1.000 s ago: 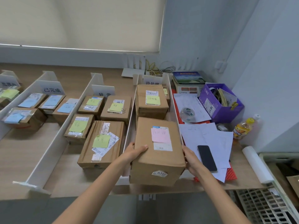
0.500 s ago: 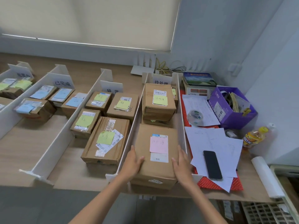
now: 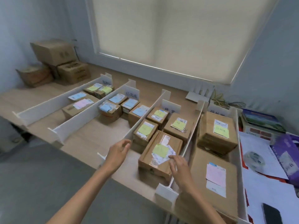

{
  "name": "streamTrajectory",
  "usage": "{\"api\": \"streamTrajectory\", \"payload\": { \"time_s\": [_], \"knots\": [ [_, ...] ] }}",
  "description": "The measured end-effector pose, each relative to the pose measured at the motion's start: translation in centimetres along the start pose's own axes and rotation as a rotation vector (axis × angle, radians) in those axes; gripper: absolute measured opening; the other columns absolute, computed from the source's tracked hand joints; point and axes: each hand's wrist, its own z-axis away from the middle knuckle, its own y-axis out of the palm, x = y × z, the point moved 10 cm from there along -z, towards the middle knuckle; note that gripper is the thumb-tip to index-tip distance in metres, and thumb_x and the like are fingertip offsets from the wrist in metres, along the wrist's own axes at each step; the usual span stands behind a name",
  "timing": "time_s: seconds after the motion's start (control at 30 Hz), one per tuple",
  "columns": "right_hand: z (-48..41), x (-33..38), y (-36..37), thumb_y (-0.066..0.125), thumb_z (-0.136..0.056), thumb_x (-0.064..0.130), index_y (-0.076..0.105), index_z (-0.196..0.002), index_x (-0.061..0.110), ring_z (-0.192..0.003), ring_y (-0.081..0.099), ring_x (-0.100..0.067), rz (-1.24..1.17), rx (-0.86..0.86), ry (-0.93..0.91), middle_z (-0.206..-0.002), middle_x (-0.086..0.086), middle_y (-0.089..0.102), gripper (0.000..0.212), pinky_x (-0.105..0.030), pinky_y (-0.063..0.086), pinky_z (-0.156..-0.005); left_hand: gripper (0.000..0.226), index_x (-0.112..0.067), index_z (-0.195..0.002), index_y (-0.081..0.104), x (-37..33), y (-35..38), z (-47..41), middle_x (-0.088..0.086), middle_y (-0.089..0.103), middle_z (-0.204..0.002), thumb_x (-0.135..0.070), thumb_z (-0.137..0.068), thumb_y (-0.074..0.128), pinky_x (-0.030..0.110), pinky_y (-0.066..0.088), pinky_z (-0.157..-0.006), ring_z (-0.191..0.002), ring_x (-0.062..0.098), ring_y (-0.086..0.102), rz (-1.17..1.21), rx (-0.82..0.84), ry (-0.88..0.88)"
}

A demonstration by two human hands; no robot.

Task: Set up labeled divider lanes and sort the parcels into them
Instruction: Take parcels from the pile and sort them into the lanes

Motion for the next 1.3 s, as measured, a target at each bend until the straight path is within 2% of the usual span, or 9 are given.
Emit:
{"api": "streamTrajectory", "payload": {
  "time_s": [0.23, 0.37, 0.47, 0.53, 0.83, 0.93, 1.0, 1.17, 1.3],
  "knots": [
    [-3.1, 18.7, 12.4, 0.046, -0.098, 0.024, 0.065, -0.113, 0.019, -0.110, 0.054, -0.012, 0.003, 0.141, -0.273, -0.114, 0.004, 0.064, 0.025, -0.019, 0.037, -0.088, 0.019, -0.007, -0.102, 0.069, 12.5, -23.8, 3.5, 0.007, 0.070, -0.101, -0.007, -0.093, 0.052, 0.026, 0.046, -0.084, -0.097, 0.020, 0.064, 0.003, -0.329, -0.137],
    [-4.8, 29.3, 17.7, 0.046, -0.098, 0.023, 0.066, -0.110, 0.017, -0.108, 0.056, -0.014, -0.021, 0.172, -0.365, -0.114, 0.003, 0.065, 0.024, -0.021, 0.038, -0.090, 0.017, -0.009, -0.098, 0.068, 18.2, -35.7, 6.1, 0.005, 0.071, -0.096, -0.006, -0.093, 0.052, 0.022, 0.042, -0.076, -0.091, 0.016, 0.063, -0.023, -0.497, -0.160],
    [-5.7, 35.4, 21.2, 0.046, -0.098, 0.022, 0.065, -0.110, 0.017, -0.108, 0.055, -0.014, -0.042, 0.186, -0.399, -0.115, 0.003, 0.065, 0.023, -0.022, 0.038, -0.091, 0.018, -0.009, -0.096, 0.068, 21.8, -42.3, 7.3, 0.004, 0.070, -0.094, -0.004, -0.093, 0.052, 0.027, 0.045, -0.078, -0.090, 0.018, 0.063, -0.021, -0.602, -0.177],
    [-6.1, 38.3, 23.8, 0.046, -0.098, 0.022, 0.065, -0.109, 0.018, -0.107, 0.056, -0.013, -0.056, 0.223, -0.409, -0.115, 0.003, 0.065, 0.023, -0.023, 0.040, -0.092, 0.018, -0.010, -0.095, 0.068, 24.1, -45.2, 7.7, 0.005, 0.070, -0.094, -0.004, -0.093, 0.051, 0.031, 0.047, -0.083, -0.092, 0.020, 0.064, -0.007, -0.629, -0.182],
    [-13.2, 48.3, 33.6, 0.050, -0.096, 0.021, 0.064, -0.101, 0.024, -0.097, 0.058, -0.010, -0.181, 0.345, -0.387, -0.106, 0.007, 0.064, 0.015, -0.025, 0.045, -0.089, 0.022, -0.021, -0.092, 0.066, 33.5, -55.3, 3.3, -0.006, 0.069, -0.090, -0.006, -0.093, 0.050, 0.011, 0.038, -0.070, -0.088, 0.009, 0.061, -0.012, -0.703, -0.237],
    [-17.8, 52.7, 37.0, 0.048, -0.097, 0.019, 0.062, -0.102, 0.020, -0.093, 0.058, -0.006, -0.215, 0.396, -0.405, -0.100, 0.008, 0.062, 0.015, -0.015, 0.046, -0.080, 0.022, -0.019, -0.094, 0.067, 36.6, -59.1, -0.7, -0.006, 0.069, -0.092, -0.006, -0.094, 0.049, 0.020, 0.040, -0.075, -0.090, 0.010, 0.061, -0.008, -0.713, -0.238],
    [-21.2, 55.8, 39.5, 0.045, -0.098, 0.019, 0.061, -0.101, 0.022, -0.095, 0.058, -0.005, -0.241, 0.410, -0.420, -0.102, 0.008, 0.061, 0.017, -0.020, 0.048, -0.086, 0.022, -0.019, -0.095, 0.068, 38.6, -61.8, -3.9, -0.006, 0.069, -0.094, -0.007, -0.094, 0.048, 0.023, 0.042, -0.078, -0.092, 0.010, 0.061, 0.002, -0.718, -0.228],
    [-29.5, 63.7, 45.5, 0.048, -0.097, 0.015, 0.065, -0.100, 0.019, -0.092, 0.059, -0.004, -0.254, 0.364, -0.455, -0.101, 0.008, 0.066, 0.017, -0.020, 0.047, -0.085, 0.022, -0.019, -0.095, 0.068, 43.6, -68.5, -11.1, -0.007, 0.069, -0.095, -0.008, -0.095, 0.049, 0.021, 0.042, -0.081, -0.094, 0.008, 0.061, 0.012, -0.725, -0.251],
    [-34.1, 69.7, 50.9, 0.048, -0.097, 0.015, 0.063, -0.097, 0.023, -0.095, 0.060, -0.008, -0.258, 0.423, -0.442, -0.100, 0.006, 0.065, 0.017, -0.016, 0.046, -0.079, 0.022, -0.018, -0.095, 0.068, 47.3, -72.9, -15.3, -0.007, 0.069, -0.096, -0.008, -0.095, 0.048, 0.018, 0.041, -0.081, -0.094, 0.005, 0.060, 0.037, -0.726, -0.269]
  ]
}}
